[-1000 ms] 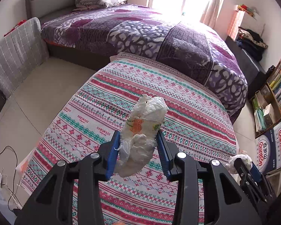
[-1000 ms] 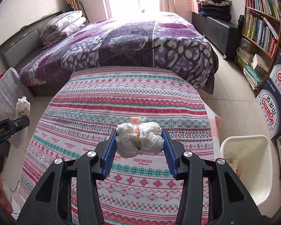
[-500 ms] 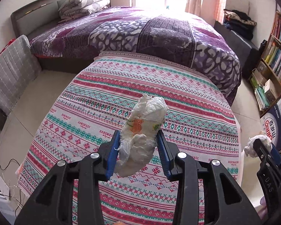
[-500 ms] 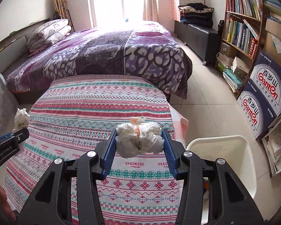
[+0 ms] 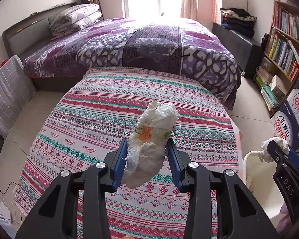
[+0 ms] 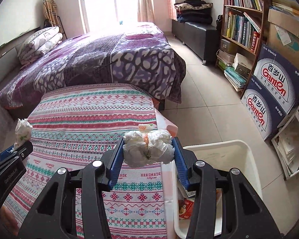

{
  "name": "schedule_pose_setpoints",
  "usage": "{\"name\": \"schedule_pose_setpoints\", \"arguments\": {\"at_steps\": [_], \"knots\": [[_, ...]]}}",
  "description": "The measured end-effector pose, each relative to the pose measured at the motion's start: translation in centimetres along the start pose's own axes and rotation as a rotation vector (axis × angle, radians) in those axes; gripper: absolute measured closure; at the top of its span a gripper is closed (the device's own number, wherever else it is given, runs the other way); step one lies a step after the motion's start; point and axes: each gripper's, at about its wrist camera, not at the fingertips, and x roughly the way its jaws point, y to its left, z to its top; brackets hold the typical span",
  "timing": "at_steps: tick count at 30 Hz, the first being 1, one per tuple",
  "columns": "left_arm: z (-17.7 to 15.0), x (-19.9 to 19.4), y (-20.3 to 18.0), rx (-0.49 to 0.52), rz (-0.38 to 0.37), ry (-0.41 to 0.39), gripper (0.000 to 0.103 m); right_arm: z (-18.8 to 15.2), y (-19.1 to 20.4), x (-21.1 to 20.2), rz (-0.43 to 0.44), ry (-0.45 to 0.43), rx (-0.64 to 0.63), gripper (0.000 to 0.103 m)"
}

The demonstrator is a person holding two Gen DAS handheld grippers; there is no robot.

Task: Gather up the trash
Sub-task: 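Carry the tissue over the bin and open the right tool while the left tool carries the bundle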

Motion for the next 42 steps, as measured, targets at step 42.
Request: {"name": "schedule_pose_setpoints", "arguments": {"at_steps": [42], "knots": [[-2.2, -0.8, -14.5, 0.223, -0.151, 0.018, 0.062, -0.9, -15.5, -0.6, -0.223, 0.108, 0.276, 0.050]]}}
